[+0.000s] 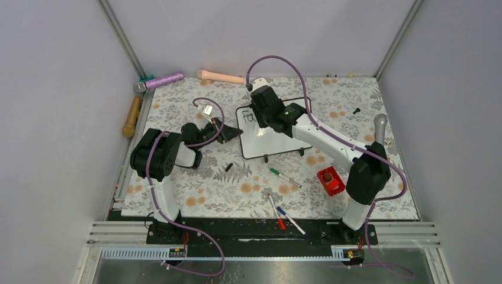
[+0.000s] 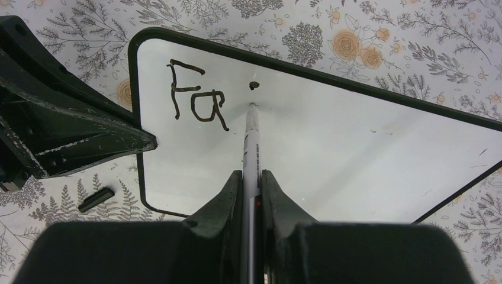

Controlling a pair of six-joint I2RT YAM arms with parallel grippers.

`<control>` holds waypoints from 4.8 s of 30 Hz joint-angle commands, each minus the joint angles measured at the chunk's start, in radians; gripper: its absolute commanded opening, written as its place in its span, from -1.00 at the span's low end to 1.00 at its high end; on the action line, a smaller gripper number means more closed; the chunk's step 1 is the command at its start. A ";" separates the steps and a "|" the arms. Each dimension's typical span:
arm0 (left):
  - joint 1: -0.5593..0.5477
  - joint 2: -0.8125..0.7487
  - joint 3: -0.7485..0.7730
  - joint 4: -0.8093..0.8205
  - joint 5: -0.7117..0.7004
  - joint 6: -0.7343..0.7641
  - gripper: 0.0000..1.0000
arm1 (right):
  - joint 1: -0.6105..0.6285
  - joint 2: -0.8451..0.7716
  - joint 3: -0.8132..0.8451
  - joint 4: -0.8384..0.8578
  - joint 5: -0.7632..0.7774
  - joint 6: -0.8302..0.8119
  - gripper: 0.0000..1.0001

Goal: Write a sentence on the whiteboard

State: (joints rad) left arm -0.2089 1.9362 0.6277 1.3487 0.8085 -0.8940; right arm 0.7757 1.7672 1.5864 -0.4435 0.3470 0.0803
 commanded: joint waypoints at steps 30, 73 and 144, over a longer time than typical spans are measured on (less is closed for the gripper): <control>-0.003 -0.041 -0.005 0.072 0.006 0.000 -0.96 | -0.009 -0.088 -0.067 -0.001 -0.031 0.039 -1.00; -0.003 -0.045 -0.002 0.072 0.009 0.001 -0.95 | -0.034 0.011 0.046 -0.038 0.046 0.010 -1.00; -0.003 -0.042 -0.002 0.072 0.014 -0.002 -0.96 | -0.052 0.021 0.091 -0.037 0.033 0.022 -1.00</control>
State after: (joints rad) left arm -0.2104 1.9251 0.6277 1.3476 0.8097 -0.8940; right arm 0.7307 1.7802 1.6463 -0.4816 0.3573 0.1020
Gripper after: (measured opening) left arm 0.109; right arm 0.157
